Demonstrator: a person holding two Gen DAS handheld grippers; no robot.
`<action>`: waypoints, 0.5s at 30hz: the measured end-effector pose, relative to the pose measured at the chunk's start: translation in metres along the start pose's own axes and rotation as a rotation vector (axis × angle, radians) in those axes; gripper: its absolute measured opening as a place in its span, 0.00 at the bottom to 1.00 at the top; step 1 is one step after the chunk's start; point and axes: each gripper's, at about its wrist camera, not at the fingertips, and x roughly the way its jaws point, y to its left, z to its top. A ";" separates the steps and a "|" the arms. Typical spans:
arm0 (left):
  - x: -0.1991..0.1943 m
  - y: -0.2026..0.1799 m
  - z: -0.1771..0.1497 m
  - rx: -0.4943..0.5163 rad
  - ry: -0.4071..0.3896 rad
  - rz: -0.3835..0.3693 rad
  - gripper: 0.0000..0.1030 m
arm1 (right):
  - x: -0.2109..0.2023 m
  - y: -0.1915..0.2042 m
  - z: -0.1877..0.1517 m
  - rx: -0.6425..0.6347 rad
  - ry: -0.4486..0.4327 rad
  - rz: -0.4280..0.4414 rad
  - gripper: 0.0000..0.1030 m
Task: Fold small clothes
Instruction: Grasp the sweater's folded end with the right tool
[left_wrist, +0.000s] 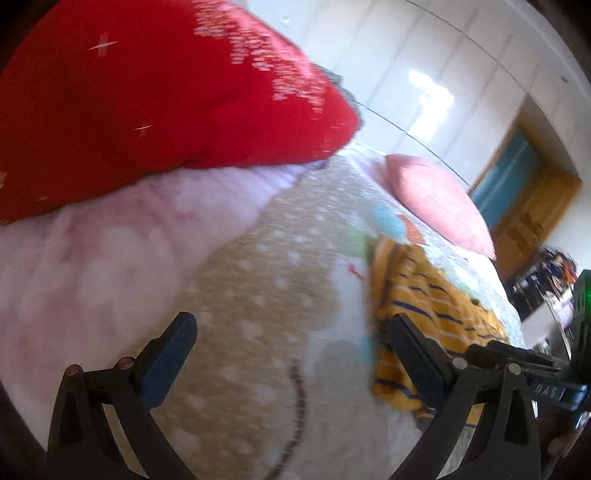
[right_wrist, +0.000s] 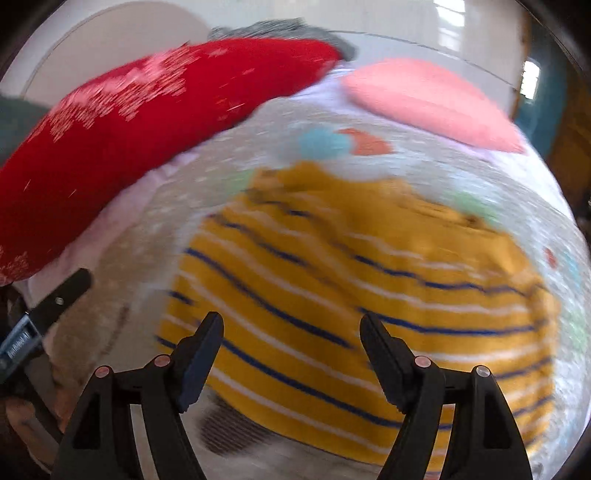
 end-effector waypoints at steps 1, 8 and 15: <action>0.000 0.006 0.001 -0.018 -0.002 0.007 1.00 | 0.010 0.017 0.006 -0.028 0.010 0.012 0.78; 0.004 0.030 0.004 -0.069 0.009 0.043 1.00 | 0.062 0.072 0.018 -0.144 0.073 -0.116 0.78; 0.005 0.034 0.004 -0.088 0.009 0.046 1.00 | 0.099 0.078 0.023 -0.189 0.105 -0.320 0.81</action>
